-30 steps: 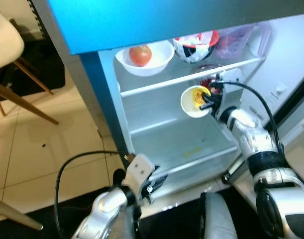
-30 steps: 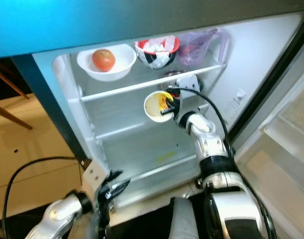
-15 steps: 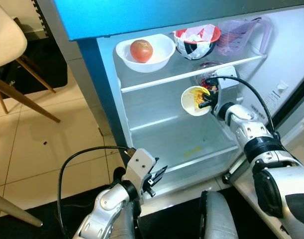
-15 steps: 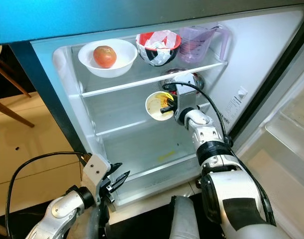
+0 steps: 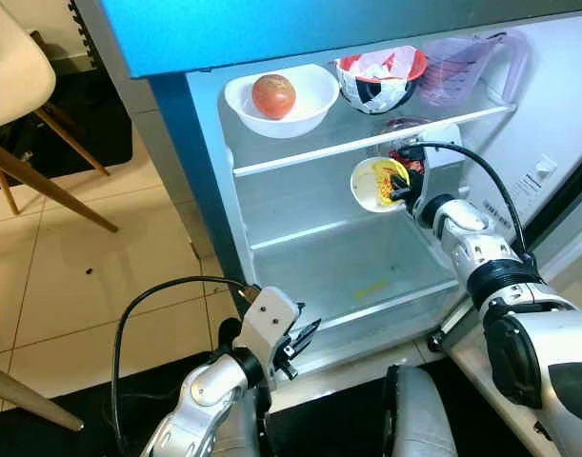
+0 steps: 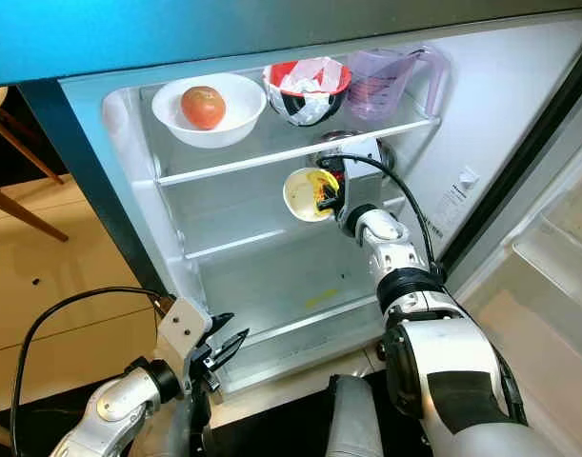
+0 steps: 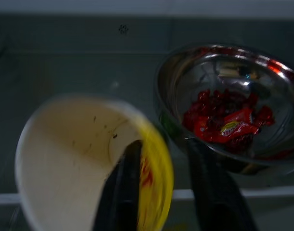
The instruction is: Restocking fridge
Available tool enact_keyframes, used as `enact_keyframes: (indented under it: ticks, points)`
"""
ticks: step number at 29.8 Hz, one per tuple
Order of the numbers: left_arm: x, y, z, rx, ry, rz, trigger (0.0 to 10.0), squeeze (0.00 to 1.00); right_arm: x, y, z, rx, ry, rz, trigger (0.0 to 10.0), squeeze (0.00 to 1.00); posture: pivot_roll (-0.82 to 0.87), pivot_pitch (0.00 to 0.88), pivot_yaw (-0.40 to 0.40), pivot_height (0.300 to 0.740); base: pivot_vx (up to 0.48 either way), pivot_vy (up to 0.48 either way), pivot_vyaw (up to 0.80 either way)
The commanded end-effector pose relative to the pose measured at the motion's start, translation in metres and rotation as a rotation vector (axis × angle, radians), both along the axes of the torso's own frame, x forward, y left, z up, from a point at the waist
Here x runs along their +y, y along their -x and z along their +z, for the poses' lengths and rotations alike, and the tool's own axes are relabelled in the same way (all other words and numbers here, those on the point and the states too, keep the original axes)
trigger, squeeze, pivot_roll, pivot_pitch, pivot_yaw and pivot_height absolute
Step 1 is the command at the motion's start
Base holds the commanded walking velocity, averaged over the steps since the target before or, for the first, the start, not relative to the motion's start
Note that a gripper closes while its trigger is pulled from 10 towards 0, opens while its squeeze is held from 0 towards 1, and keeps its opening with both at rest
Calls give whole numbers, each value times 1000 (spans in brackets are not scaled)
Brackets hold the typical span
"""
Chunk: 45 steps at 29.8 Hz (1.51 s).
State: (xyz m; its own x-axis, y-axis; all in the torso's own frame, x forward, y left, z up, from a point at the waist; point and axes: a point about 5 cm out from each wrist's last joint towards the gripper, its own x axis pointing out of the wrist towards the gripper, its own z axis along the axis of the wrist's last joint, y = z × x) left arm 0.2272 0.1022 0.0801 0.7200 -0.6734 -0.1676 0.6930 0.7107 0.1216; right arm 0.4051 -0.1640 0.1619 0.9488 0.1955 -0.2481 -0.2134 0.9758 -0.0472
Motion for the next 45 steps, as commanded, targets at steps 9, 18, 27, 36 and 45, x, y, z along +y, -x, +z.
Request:
enact_keyframes:
  ticks: [9, 18, 27, 36, 45]
  points:
    - [-2, 3, -1, 13, -16, -8, 10000, 0, 1, -3, 8, -42, -35, -38, 10000, 0, 48, 150, -23, 550, 0, 0, 0]
    - [-2, 3, -1, 16, -15, -4, 10000, 0, 4, -6, 14, -78, -14, -58, 10000, 0, 57, 151, -29, 550, 0, 0, 0]
    - [0, 5, -1, 21, -11, 26, 10000, 0, 25, -7, 14, -65, 56, -15, 10000, 0, 87, 163, -48, 550, 0, 0, 0]
    - [1, 9, -2, 29, -9, 39, 10000, 0, 40, -8, 20, -83, 95, 31, 10000, 0, 94, 168, -56, 550, 0, 0, 0]
    - [-1, 9, -4, 40, -3, 43, 10000, 0, 26, -13, 37, -161, 140, 1, 10000, 0, 69, 162, -46, 550, 0, 0, 0]
